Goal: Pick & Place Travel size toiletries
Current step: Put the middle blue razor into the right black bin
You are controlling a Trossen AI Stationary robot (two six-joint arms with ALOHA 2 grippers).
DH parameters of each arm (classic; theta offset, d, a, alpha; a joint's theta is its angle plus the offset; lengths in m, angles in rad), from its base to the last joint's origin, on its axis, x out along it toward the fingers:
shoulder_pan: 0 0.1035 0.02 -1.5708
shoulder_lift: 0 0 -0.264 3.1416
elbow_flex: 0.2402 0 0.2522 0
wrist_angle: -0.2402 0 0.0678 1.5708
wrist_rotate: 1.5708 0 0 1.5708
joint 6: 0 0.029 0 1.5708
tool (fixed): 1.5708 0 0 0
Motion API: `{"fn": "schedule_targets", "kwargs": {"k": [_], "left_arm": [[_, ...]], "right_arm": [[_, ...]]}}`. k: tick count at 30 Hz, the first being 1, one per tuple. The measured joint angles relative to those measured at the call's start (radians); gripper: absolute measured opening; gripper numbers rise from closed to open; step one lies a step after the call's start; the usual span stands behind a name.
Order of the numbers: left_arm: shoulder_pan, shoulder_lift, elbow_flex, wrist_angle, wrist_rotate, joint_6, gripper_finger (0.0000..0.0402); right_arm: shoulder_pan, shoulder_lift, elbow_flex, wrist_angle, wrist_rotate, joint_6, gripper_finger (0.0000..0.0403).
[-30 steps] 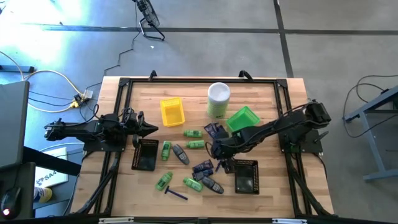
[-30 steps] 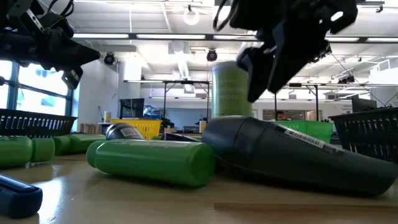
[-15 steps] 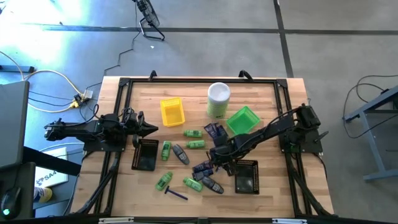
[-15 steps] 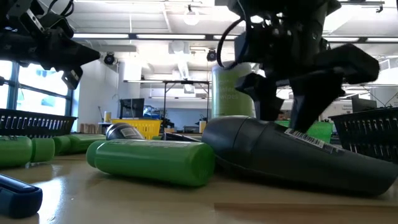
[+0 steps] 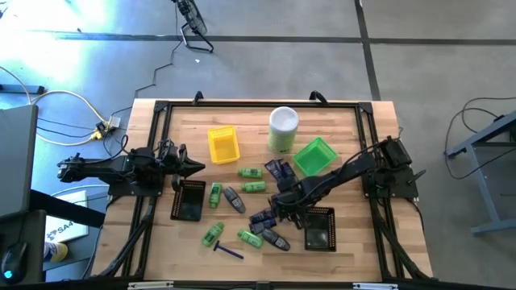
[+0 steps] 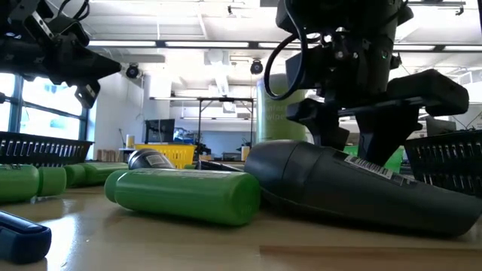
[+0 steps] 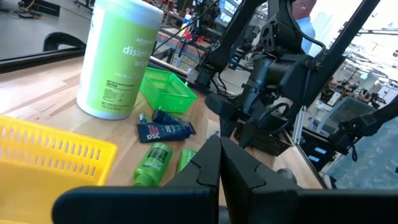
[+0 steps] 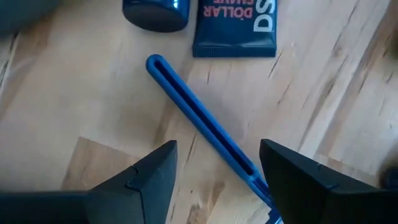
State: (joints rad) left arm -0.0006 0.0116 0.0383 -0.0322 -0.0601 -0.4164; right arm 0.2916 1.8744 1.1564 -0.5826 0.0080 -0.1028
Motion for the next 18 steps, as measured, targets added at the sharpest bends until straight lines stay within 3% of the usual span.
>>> {"fn": "schedule_targets", "kwargs": {"k": [10, 18], "left_arm": [[0.0, 0.0, 0.0, -0.002, 0.0, 0.0, 0.0003], [0.0, 0.0, 0.0, -0.002, 0.0, 0.0, 0.0003]], "right_arm": [[0.001, 0.049, 0.004, 0.038, -0.036, 0.009, 0.0211], [0.002, 0.041, 0.001, 0.038, -0.022, 0.009, 0.0162]]}}
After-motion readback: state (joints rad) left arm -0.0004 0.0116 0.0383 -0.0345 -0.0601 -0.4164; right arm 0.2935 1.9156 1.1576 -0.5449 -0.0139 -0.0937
